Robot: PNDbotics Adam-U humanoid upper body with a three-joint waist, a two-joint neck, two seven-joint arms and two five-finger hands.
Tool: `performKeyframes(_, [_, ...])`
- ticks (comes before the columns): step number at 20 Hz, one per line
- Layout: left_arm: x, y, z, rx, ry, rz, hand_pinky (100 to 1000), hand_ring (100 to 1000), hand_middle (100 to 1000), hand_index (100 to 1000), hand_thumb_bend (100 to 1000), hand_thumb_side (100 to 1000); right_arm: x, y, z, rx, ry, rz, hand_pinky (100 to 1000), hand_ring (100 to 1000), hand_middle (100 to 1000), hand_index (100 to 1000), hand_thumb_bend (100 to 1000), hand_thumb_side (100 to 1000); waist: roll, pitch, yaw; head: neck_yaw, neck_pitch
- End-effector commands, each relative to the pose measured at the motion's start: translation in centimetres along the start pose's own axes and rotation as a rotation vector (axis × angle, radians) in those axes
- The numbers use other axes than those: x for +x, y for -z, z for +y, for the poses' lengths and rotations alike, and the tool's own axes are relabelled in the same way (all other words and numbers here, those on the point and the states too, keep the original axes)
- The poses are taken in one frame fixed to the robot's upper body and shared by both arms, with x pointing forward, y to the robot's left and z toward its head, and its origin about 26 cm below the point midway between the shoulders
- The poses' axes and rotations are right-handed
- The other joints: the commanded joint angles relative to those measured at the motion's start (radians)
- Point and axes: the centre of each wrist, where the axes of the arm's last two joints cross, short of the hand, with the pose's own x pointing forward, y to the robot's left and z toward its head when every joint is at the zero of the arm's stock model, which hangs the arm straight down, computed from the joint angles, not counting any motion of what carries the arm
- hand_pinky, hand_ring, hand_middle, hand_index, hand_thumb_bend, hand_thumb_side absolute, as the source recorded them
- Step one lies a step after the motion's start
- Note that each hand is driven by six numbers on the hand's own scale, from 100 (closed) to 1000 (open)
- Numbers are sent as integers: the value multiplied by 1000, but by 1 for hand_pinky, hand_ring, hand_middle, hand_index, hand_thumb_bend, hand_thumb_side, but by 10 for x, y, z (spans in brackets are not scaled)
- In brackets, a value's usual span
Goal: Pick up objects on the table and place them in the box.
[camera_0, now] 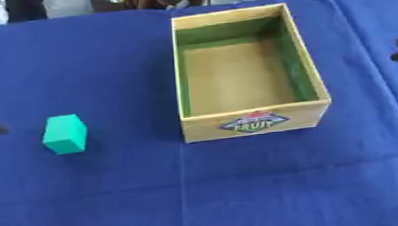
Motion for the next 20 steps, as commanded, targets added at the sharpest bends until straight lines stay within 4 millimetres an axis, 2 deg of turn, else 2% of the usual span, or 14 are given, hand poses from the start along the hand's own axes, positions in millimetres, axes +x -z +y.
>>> performKeyframes(1, [1, -3, 12, -119, 124, -69, 807, 862, 889, 988, 565, 565, 3, 5, -3, 5, -4, -25, 906, 883, 687, 836, 100, 771, 2, -14, -4, 3, -10])
performKeyframes(16, [3, 10, 2, -94, 150, -75, 763, 807, 844, 949, 547, 579, 4, 7, 0, 9, 5, -32, 910, 884, 686, 837, 100, 775, -3, 3, -7, 7, -20])
performKeyframes(20, [3, 12, 3, -69, 158, -73, 748, 799, 830, 940, 517, 594, 4, 7, 0, 8, 5, -32, 911, 885, 685, 837, 100, 775, -3, 6, -11, 10, -22])
